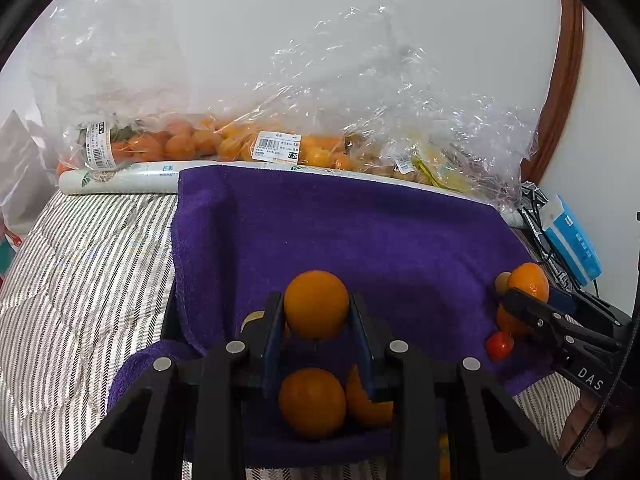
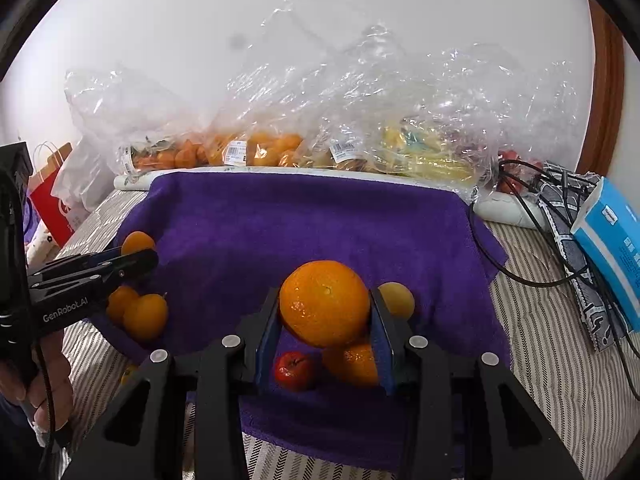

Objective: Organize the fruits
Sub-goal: 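Lower both held oranges onto the towel beside the other fruit, then open the right gripper to release its orange while the left gripper releases its orange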

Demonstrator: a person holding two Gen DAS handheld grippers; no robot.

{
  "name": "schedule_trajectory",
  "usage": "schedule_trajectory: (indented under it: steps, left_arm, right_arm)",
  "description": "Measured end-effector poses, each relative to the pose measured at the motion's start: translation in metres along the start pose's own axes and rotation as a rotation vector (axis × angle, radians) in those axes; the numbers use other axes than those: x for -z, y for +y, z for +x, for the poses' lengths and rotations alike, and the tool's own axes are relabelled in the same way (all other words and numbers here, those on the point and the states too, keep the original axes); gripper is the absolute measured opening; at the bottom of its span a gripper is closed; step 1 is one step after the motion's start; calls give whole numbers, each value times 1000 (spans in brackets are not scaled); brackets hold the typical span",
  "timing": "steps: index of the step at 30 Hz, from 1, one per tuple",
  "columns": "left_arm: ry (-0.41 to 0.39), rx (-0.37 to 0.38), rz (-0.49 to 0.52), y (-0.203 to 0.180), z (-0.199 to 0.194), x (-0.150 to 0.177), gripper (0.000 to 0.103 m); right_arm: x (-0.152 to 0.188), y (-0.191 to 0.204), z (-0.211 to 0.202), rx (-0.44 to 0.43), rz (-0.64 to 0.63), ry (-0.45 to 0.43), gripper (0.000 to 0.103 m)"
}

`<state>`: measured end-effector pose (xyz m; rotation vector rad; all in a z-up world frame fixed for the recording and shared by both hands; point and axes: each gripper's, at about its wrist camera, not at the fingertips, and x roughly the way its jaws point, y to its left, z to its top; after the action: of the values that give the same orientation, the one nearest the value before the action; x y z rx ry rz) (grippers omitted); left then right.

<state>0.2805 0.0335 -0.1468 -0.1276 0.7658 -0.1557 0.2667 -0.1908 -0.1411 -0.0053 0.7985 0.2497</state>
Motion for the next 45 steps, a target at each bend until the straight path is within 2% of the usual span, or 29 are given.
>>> schedule_trajectory:
  steps: [15,23,41,45]
  left_arm:
    - [12,11,-1,-1,0,0,31]
    - [8,25,-13,1,-3,-2,35]
    - [12,28,-6,-1,-2,-2,36]
    - [10,30,-8,-1,-3,-3,36]
  right_arm:
    - [0,4,1,27,-25,-5,41]
    - [1,6,1,25,-43,-10,41]
    - [2,8,0,21,-59,-4,42]
    - [2,7,-1,15,-49,-11,45]
